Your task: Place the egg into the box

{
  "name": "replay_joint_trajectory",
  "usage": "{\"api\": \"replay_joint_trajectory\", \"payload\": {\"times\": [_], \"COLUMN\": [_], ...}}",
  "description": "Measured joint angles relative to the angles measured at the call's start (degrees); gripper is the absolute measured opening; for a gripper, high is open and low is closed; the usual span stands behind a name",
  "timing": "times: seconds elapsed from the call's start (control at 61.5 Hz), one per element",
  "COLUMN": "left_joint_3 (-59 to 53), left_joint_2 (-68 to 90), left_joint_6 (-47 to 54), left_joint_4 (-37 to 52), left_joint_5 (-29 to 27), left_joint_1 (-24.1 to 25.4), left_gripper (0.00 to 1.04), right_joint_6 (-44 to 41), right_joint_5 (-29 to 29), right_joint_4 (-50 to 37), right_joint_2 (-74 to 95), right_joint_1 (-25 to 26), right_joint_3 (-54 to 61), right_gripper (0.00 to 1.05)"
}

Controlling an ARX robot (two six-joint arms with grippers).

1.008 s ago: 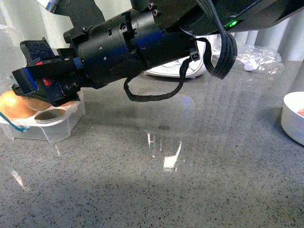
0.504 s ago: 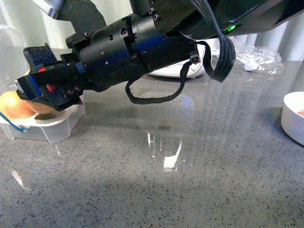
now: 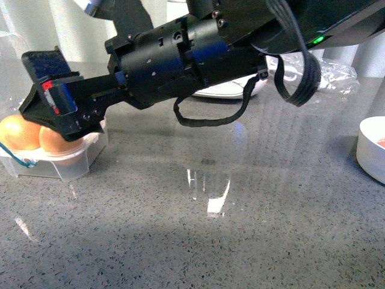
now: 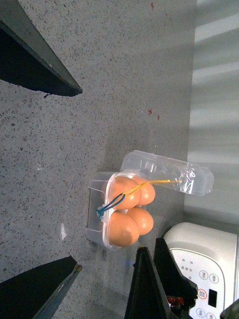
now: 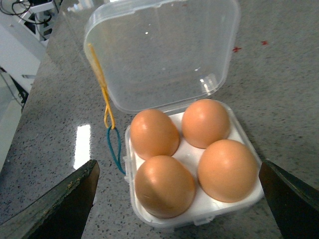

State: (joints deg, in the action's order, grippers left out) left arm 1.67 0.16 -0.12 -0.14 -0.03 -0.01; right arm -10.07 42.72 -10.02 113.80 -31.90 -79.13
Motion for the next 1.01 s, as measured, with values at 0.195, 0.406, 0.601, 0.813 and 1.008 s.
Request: {"api": "replay_joint_trajectory", "payload": {"times": [0.195,0.406,0.601,0.813,1.008], "left_joint_3": [0.0,0.0,0.0,0.0,0.0], "left_joint_2": [0.0,0.0,0.0,0.0,0.0], "left_joint_6": [0.0,0.0,0.0,0.0,0.0], "left_joint_4": [0.0,0.0,0.0,0.0,0.0], "left_joint_5": [0.0,0.0,0.0,0.0,0.0], "left_joint_1": [0.0,0.0,0.0,0.0,0.0], "left_gripper": [0.98,0.98,0.98,0.98,0.98], "right_joint_6": [3.45,8.81,12.04,9.94,8.04], "right_joint_5": [-1.53,-11.43,-27.96,-41.09,-39.52], "right_joint_4": [-6.34,-13.42,-14.29,-15.85,-16.79], "right_joint_2": [-4.9,-12.2,-17.66,-26.08,-38.25], "right_joint_1": [4.2,11.45,20.26,29.31,35.8], "right_joint_3": [4.96,13.46,19.91,26.32,31.69], "right_gripper": [0.98,0.98,0.98,0.98,0.89]}}
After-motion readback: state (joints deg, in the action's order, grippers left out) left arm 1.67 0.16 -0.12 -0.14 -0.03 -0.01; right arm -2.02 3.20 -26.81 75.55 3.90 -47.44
